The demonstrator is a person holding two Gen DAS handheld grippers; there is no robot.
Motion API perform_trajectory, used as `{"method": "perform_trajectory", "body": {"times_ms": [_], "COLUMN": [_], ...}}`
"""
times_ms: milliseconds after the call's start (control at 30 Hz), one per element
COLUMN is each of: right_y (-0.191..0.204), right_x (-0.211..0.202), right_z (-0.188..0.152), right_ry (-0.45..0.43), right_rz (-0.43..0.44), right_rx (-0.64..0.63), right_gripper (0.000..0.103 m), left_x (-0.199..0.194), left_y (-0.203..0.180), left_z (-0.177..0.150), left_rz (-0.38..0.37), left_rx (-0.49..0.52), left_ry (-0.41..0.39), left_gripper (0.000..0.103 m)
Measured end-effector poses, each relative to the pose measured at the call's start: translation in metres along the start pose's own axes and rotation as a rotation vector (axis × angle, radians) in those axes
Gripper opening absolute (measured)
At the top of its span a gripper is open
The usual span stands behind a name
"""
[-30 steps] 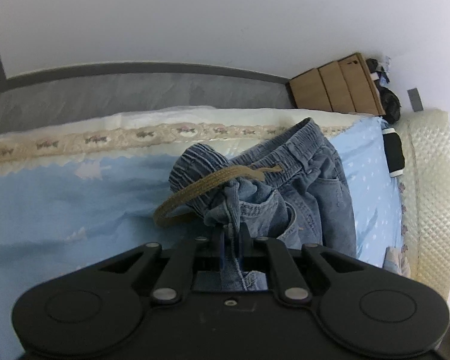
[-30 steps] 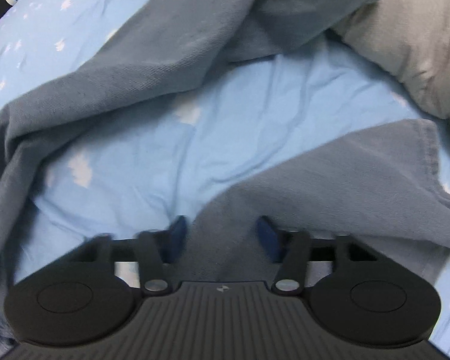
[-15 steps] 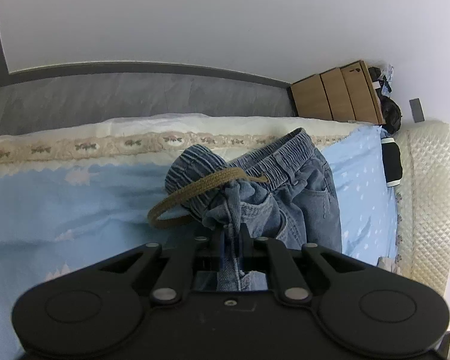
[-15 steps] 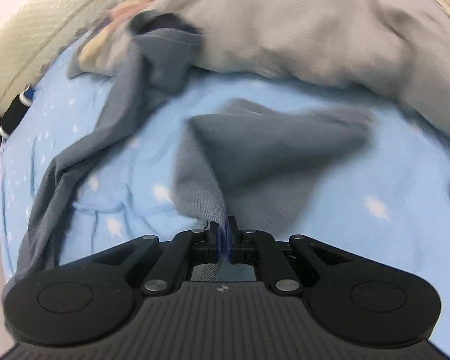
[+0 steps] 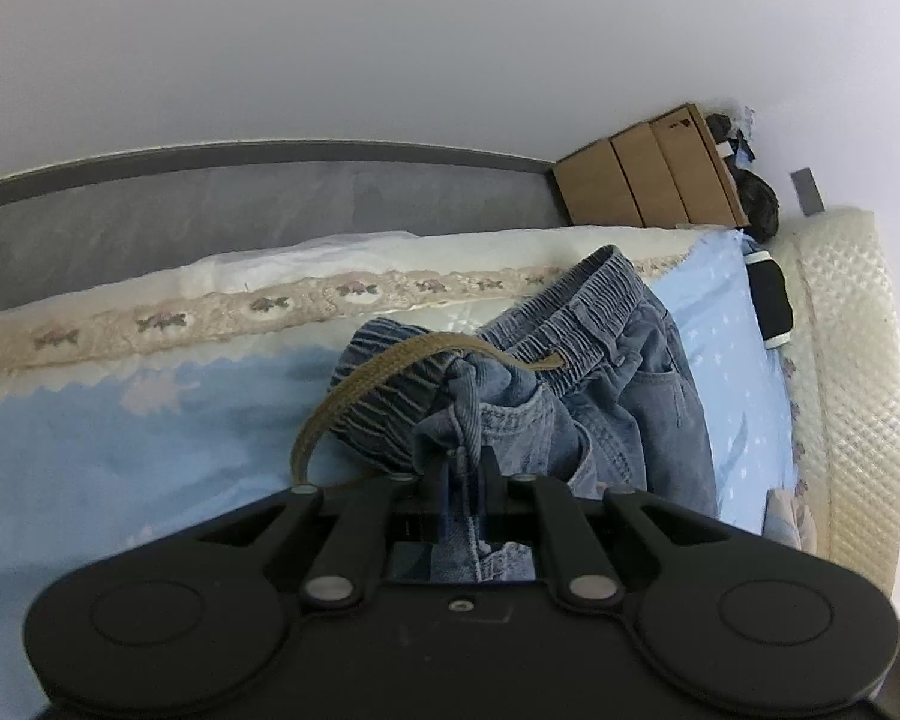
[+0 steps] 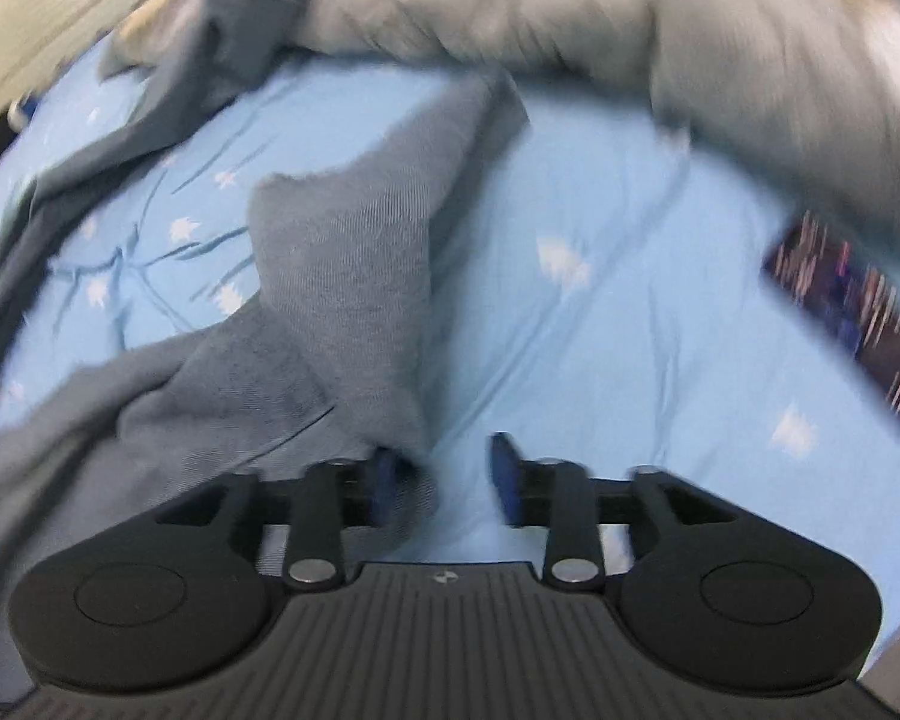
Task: Fold clothes
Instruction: 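Hold the waistband with the left gripper while the right releases the leg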
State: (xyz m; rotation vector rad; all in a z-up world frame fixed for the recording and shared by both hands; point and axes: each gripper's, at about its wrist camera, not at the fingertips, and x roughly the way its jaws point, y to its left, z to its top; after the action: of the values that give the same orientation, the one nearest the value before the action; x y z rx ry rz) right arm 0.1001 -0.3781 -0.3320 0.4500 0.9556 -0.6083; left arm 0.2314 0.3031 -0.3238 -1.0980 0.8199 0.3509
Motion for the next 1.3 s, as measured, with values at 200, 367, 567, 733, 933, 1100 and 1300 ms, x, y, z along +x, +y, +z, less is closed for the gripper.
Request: {"method": "perform_trajectory", "body": {"times_ms": [200, 367, 567, 733, 933, 1100, 1300], "right_y": [0.040, 0.071, 0.100, 0.111, 0.092, 0.083, 0.060], "right_x": [-0.024, -0.045, -0.029, 0.048, 0.072, 0.028, -0.061], "right_z": [0.007, 0.022, 0.037, 0.064, 0.088, 0.139, 0.219], "right_ry": [-0.196, -0.283, -0.320, -0.125, -0.078, -0.136, -0.320], "right_rz": [-0.070, -0.142, -0.131, -0.233, -0.254, -0.039, 0.277], "right_rx": [-0.317, -0.445, -0.530, -0.541, -0.492, -0.197, 0.078], "right_gripper": [0.050, 0.054, 0.060, 0.049, 0.003, 0.001, 0.001], "left_x": [-0.001, 0.000, 0.001, 0.004, 0.003, -0.017, -0.063], "left_y": [0.006, 0.008, 0.015, 0.015, 0.012, -0.007, -0.050], "left_z": [-0.003, -0.002, -0.001, 0.001, 0.003, 0.009, 0.027], "left_rz": [-0.017, -0.031, -0.062, -0.077, -0.103, -0.157, -0.258], "left_rx": [0.006, -0.016, -0.022, -0.017, -0.038, -0.070, -0.040], "left_ry": [-0.002, -0.010, -0.005, -0.002, -0.014, -0.046, -0.125], "left_gripper": [0.008, 0.008, 0.008, 0.008, 0.007, 0.007, 0.006]}}
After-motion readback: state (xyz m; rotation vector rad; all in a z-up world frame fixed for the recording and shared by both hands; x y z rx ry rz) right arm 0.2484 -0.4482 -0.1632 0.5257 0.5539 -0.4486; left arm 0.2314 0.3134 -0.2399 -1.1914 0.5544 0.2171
